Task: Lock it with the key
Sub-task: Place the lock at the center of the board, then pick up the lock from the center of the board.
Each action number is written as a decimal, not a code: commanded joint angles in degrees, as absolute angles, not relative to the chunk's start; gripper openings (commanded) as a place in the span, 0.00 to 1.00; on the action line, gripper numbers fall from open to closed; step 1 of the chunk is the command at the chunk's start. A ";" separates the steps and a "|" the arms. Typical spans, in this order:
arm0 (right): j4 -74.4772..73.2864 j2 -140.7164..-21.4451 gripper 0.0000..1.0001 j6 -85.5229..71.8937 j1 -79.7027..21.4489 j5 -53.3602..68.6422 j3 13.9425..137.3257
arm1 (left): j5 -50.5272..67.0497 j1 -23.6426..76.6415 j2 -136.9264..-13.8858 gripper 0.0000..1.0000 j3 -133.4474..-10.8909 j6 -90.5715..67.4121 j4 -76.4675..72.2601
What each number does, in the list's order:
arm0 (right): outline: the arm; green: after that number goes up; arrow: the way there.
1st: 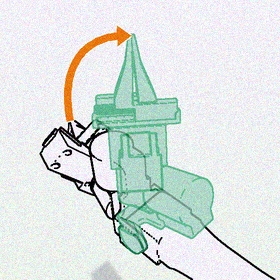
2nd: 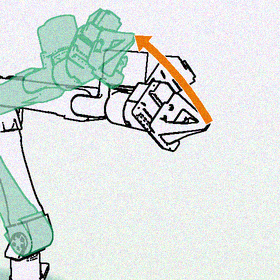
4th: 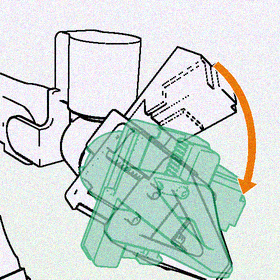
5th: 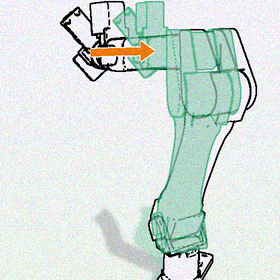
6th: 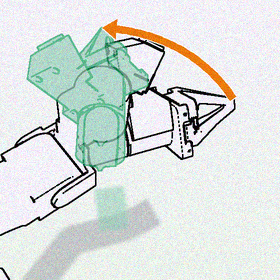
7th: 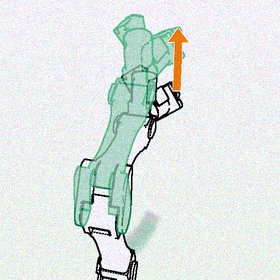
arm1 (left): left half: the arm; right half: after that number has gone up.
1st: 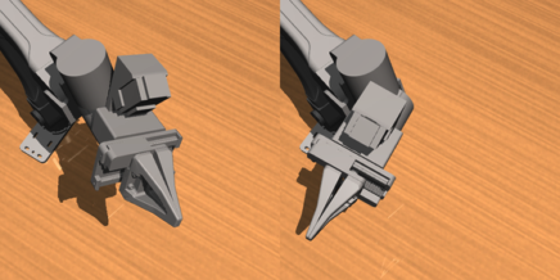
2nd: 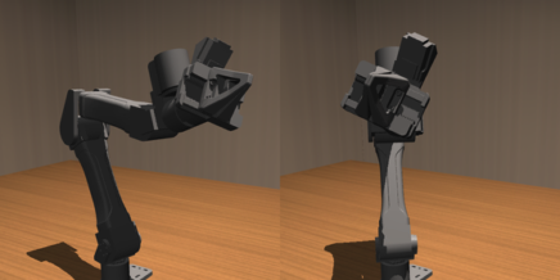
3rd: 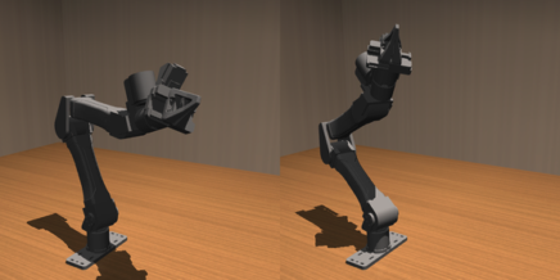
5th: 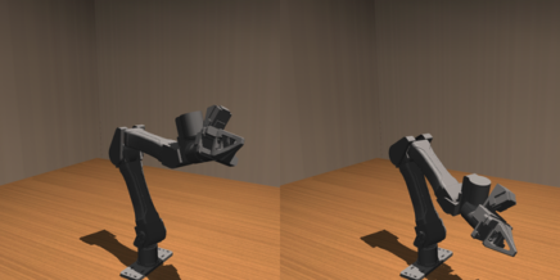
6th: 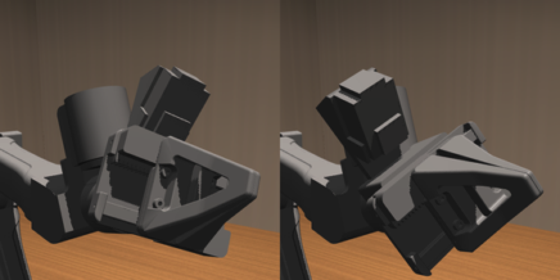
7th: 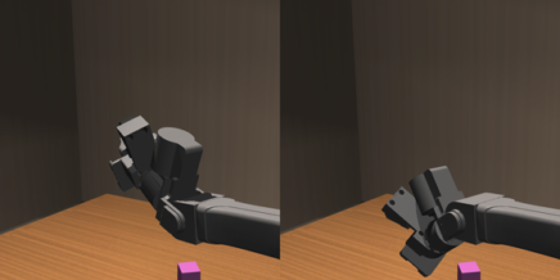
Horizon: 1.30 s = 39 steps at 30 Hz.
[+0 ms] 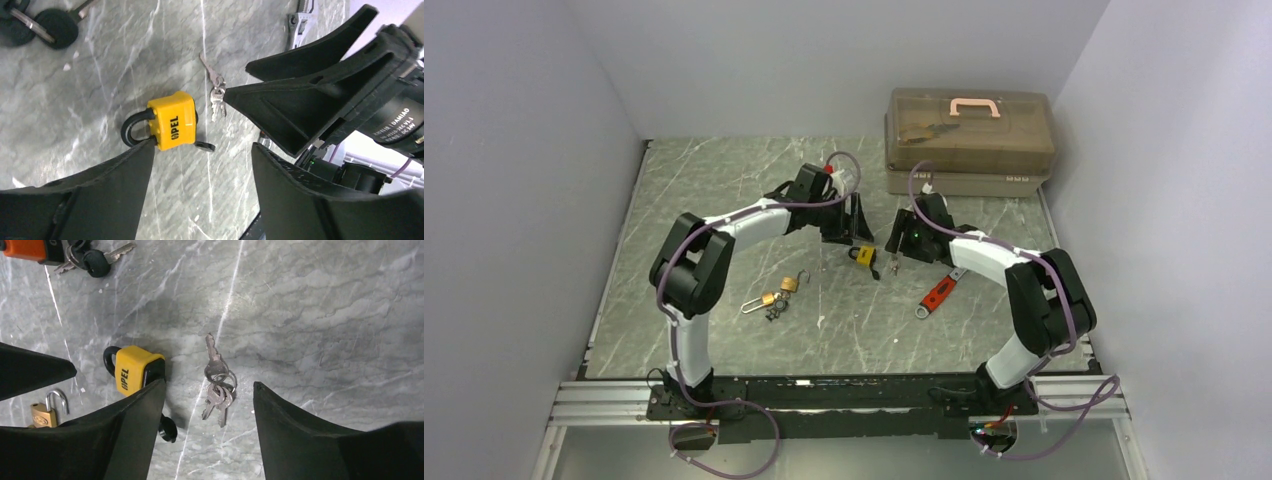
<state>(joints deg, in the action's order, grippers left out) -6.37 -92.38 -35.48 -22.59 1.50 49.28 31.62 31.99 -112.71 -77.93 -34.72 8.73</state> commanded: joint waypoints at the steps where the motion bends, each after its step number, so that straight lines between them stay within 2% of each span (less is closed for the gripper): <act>1: -11.76 -89.24 0.71 -32.05 -26.58 -4.28 54.38 | 27.44 30.68 -104.70 0.83 -78.36 -30.62 15.18; 4: -13.44 -88.72 0.76 -30.61 -31.97 -6.29 56.40 | 22.85 28.48 -97.67 0.98 -75.89 -28.87 19.90; 5: -13.90 -88.95 0.77 -30.58 -33.48 -6.45 57.32 | 21.04 27.36 -95.06 0.99 -74.90 -28.20 21.55; 11: -14.67 -94.98 0.77 -29.47 -46.85 -9.76 64.29 | 14.55 18.46 -78.49 0.99 -67.74 -24.28 30.11; 17: -14.61 -105.50 0.72 -26.29 -53.91 -6.80 72.94 | 11.64 11.40 -67.05 0.99 -62.97 -21.85 35.62; 25: -12.65 -115.73 0.65 -14.28 -56.59 -2.92 81.18 | 13.39 4.85 -58.55 0.99 -58.56 -19.62 38.74; 31: -12.06 -118.03 0.64 -6.76 -57.83 -1.37 83.60 | 15.98 1.63 -55.91 1.00 -56.18 -18.11 39.30; 39: -15.56 -122.89 0.61 -4.26 -58.25 3.02 88.78 | 17.18 0.45 -54.93 0.99 -55.27 -17.93 38.79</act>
<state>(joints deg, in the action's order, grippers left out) -13.89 -120.62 -6.98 -58.02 0.14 86.02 15.40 0.97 -56.18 -55.35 -19.07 39.07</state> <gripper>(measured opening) 0.617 0.994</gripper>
